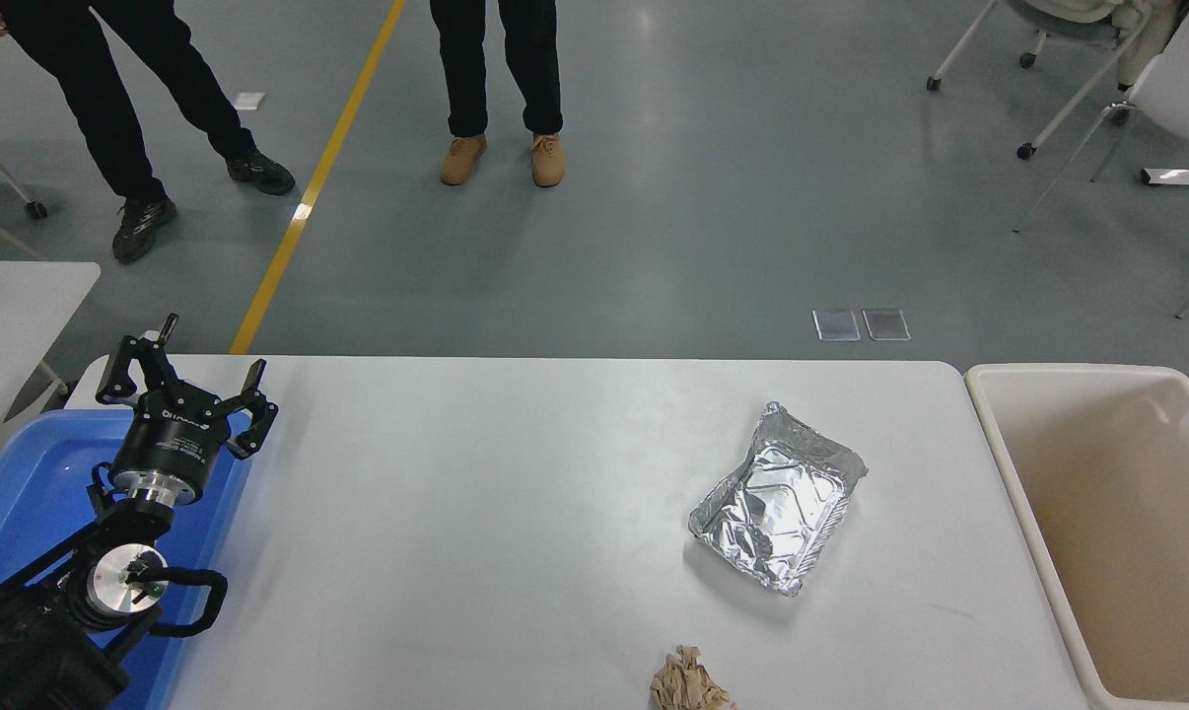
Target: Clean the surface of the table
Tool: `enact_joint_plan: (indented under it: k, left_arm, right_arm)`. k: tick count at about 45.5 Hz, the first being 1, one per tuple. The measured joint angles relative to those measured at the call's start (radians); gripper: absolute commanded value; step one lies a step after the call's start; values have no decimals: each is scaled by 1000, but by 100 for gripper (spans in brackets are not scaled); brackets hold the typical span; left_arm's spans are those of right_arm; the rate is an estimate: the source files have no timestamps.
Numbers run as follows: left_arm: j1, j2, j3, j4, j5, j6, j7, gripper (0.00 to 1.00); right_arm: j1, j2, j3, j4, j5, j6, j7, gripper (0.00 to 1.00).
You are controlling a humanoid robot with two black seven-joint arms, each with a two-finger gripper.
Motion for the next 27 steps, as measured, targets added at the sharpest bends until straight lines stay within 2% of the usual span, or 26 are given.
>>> enact_joint_plan:
  k: [27]
  left_arm:
    - [0,0,0,0,0,0,0,99]
  right_arm:
    - [-17,118,1,-37,80,-20,-257,0]
